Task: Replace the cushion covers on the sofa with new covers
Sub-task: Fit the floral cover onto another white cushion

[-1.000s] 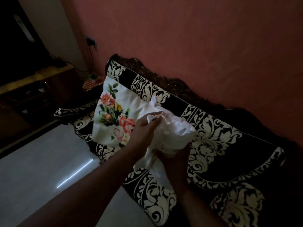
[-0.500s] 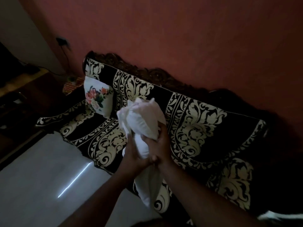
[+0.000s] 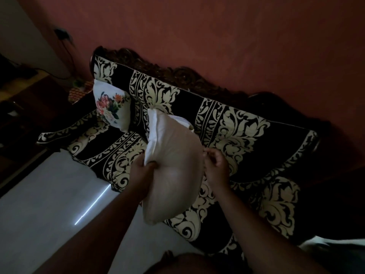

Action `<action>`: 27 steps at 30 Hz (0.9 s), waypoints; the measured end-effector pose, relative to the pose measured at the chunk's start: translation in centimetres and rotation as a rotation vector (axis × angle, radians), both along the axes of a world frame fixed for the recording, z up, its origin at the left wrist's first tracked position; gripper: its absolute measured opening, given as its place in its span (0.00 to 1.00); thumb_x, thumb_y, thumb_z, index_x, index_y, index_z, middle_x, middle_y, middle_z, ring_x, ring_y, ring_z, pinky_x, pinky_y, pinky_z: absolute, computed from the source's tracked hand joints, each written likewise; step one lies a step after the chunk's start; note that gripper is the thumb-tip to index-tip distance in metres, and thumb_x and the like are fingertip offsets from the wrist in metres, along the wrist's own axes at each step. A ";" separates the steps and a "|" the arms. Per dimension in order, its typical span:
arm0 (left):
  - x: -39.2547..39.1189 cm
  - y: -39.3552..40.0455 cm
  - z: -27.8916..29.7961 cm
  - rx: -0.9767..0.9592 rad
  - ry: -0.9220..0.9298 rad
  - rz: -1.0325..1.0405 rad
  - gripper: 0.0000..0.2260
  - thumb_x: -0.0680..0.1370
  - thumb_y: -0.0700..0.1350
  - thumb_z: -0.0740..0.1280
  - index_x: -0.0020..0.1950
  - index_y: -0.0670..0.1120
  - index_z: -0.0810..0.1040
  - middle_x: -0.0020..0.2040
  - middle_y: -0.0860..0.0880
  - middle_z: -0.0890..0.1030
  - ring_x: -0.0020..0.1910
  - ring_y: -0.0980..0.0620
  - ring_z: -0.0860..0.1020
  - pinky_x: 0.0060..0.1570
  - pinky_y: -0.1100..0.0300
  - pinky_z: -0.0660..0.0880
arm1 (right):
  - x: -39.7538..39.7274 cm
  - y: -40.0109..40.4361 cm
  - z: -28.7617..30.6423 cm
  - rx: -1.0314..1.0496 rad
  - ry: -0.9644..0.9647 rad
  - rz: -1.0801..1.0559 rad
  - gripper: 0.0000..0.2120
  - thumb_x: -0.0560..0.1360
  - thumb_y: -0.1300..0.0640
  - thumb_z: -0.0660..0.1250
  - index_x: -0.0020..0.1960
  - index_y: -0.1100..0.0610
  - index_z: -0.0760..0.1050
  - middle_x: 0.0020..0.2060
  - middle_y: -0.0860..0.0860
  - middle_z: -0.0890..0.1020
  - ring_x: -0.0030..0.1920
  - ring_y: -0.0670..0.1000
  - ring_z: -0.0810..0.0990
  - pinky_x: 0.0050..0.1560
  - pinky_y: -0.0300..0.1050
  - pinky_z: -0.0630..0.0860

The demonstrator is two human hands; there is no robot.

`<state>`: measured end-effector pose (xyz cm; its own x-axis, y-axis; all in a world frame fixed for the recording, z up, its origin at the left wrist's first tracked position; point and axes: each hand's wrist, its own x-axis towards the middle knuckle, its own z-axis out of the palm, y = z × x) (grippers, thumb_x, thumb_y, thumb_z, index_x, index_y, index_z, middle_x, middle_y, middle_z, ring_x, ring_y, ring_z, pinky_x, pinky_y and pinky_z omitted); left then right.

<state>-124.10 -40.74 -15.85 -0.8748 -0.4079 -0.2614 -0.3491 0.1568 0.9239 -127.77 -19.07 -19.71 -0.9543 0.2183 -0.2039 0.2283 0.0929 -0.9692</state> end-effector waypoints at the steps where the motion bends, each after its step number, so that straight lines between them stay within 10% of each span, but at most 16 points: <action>1: 0.0 -0.1 -0.3 0.062 -0.026 0.018 0.11 0.68 0.38 0.69 0.46 0.50 0.84 0.43 0.46 0.86 0.47 0.41 0.83 0.48 0.43 0.81 | 0.2 1.6 -1.7 0.159 -0.094 -0.019 0.11 0.79 0.51 0.67 0.61 0.49 0.77 0.54 0.50 0.83 0.53 0.51 0.82 0.55 0.54 0.80; 5: -0.9 0.6 -0.2 0.263 -0.140 0.112 0.11 0.71 0.32 0.69 0.51 0.41 0.83 0.43 0.41 0.85 0.49 0.35 0.83 0.42 0.50 0.81 | 1.9 4.5 -6.4 0.345 -0.417 0.052 0.31 0.77 0.34 0.62 0.71 0.55 0.72 0.66 0.56 0.78 0.66 0.60 0.77 0.66 0.54 0.74; 12: -2.8 4.2 1.0 0.381 -0.172 0.093 0.13 0.74 0.32 0.68 0.51 0.49 0.80 0.46 0.43 0.83 0.44 0.41 0.80 0.42 0.50 0.78 | 1.4 6.7 -6.5 0.374 -0.276 -0.050 0.11 0.82 0.50 0.62 0.53 0.55 0.80 0.47 0.54 0.84 0.50 0.59 0.82 0.50 0.51 0.78; 16: -4.4 6.4 0.1 0.227 -0.172 -0.091 0.13 0.75 0.44 0.70 0.60 0.47 0.81 0.53 0.41 0.85 0.51 0.41 0.83 0.47 0.49 0.80 | -0.1 8.0 -6.1 0.465 -0.263 -0.116 0.10 0.83 0.52 0.61 0.55 0.58 0.76 0.50 0.58 0.83 0.51 0.60 0.81 0.47 0.49 0.72; 19: -5.9 8.6 -0.2 0.182 -0.257 -0.180 0.38 0.67 0.66 0.78 0.69 0.47 0.74 0.60 0.46 0.82 0.59 0.41 0.81 0.57 0.43 0.80 | -0.7 7.8 -6.3 0.539 -0.186 -0.105 0.10 0.82 0.55 0.60 0.57 0.60 0.74 0.50 0.61 0.82 0.51 0.62 0.81 0.46 0.51 0.71; 27: -6.5 11.6 -2.7 -0.328 -0.108 0.145 0.34 0.64 0.52 0.82 0.64 0.46 0.70 0.56 0.45 0.81 0.56 0.42 0.80 0.54 0.51 0.75 | -1.5 7.7 -4.6 0.275 -0.173 -0.037 0.08 0.83 0.58 0.59 0.55 0.63 0.72 0.49 0.61 0.79 0.51 0.62 0.79 0.45 0.49 0.69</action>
